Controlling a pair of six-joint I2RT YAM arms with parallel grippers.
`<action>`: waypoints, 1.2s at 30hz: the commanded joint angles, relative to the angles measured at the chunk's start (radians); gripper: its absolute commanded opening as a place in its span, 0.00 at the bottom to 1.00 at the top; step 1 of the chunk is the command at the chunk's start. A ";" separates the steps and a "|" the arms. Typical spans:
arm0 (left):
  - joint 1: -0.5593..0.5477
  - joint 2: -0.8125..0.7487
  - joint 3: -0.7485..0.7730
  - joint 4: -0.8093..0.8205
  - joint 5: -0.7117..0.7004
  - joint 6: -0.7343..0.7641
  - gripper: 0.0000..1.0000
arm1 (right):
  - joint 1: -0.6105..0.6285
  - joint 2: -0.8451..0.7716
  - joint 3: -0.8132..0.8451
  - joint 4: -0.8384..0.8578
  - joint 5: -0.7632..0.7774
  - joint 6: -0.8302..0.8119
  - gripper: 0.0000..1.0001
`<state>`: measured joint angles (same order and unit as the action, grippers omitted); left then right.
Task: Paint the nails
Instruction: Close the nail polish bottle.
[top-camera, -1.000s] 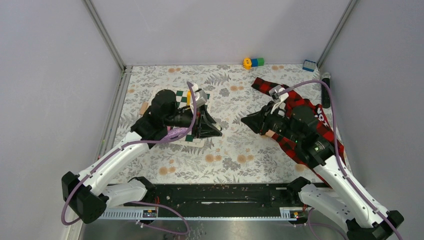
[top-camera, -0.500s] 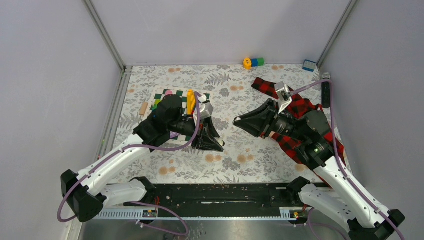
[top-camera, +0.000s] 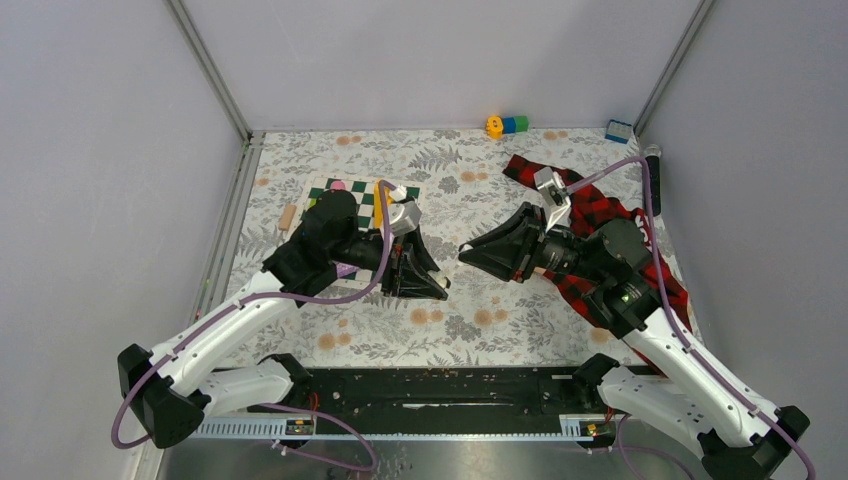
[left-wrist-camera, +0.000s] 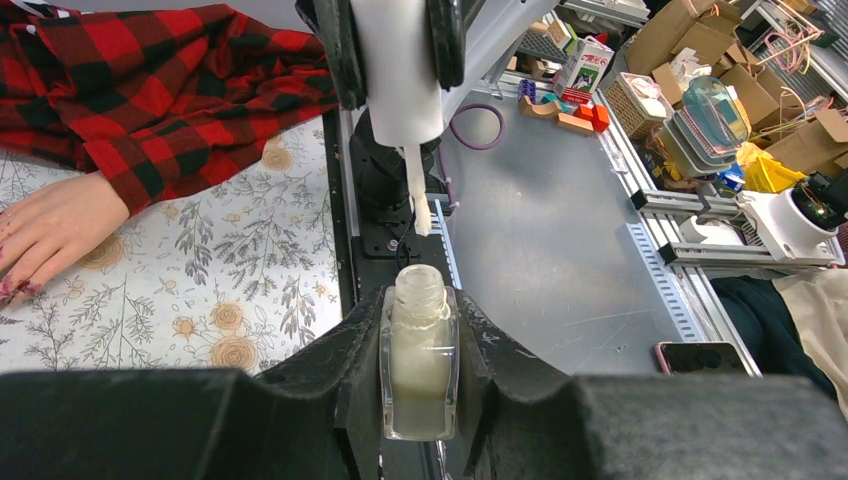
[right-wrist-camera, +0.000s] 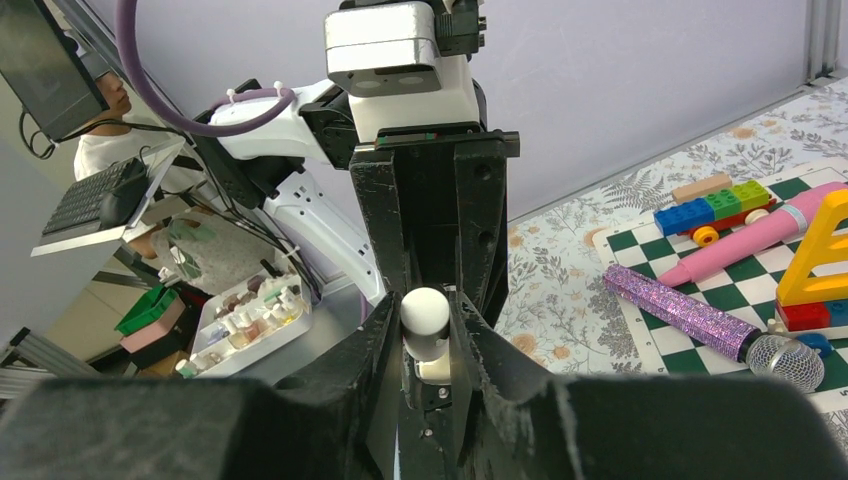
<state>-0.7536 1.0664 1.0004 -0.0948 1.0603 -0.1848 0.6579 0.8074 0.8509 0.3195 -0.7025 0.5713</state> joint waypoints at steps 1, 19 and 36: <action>-0.003 -0.023 -0.005 0.069 0.004 -0.010 0.00 | 0.025 0.009 0.050 0.007 -0.029 -0.022 0.00; -0.016 -0.006 -0.004 0.071 0.019 -0.013 0.00 | 0.046 0.043 0.082 -0.033 -0.028 -0.043 0.00; -0.026 0.008 -0.003 0.072 0.018 -0.018 0.00 | 0.052 0.060 0.100 -0.051 -0.041 -0.049 0.00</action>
<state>-0.7723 1.0740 0.9920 -0.0864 1.0618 -0.2031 0.6941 0.8661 0.9035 0.2630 -0.7147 0.5423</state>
